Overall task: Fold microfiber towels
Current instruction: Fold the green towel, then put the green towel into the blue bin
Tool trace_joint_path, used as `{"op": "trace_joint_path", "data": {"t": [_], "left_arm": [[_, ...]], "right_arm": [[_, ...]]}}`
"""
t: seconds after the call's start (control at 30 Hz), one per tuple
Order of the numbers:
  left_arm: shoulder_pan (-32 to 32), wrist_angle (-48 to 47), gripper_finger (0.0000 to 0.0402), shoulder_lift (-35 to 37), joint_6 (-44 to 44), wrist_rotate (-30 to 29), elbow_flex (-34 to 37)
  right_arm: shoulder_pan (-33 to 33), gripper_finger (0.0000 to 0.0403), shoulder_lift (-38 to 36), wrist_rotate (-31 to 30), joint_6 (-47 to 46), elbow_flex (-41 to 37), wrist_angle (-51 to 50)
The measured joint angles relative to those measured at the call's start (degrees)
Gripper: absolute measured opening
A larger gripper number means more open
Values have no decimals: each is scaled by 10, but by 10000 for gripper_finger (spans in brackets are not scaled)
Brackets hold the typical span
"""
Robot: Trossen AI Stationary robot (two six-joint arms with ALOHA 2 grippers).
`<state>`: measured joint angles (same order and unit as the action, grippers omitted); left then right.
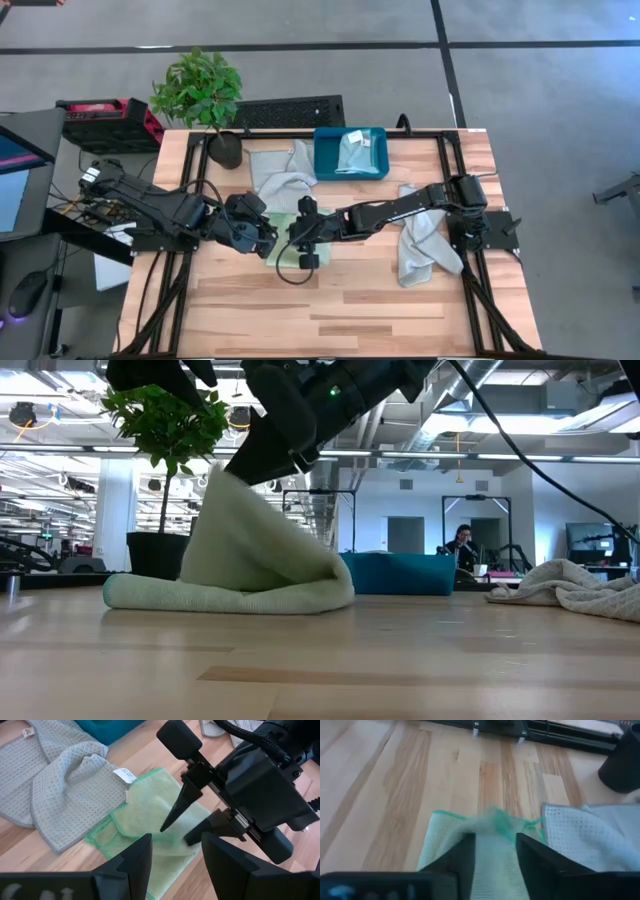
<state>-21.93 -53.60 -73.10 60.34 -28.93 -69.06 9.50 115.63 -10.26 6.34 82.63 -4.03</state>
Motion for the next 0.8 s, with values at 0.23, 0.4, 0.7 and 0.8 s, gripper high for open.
{"op": "trace_joint_path", "data": {"t": [0.23,0.4,0.7,0.8], "left_arm": [[0,0,164,0,2,1,0],[0,-1,164,0,2,7,0],[0,-1,164,0,3,7,0],[0,-1,164,0,3,7,0]], "right_arm": [[7,223,-5,1,-68,0,-2],[-8,228,-53,2,-178,1,-99],[-95,215,-114,125,-469,-1,-340],[-117,215,-91,134,-520,-11,-342]]}}
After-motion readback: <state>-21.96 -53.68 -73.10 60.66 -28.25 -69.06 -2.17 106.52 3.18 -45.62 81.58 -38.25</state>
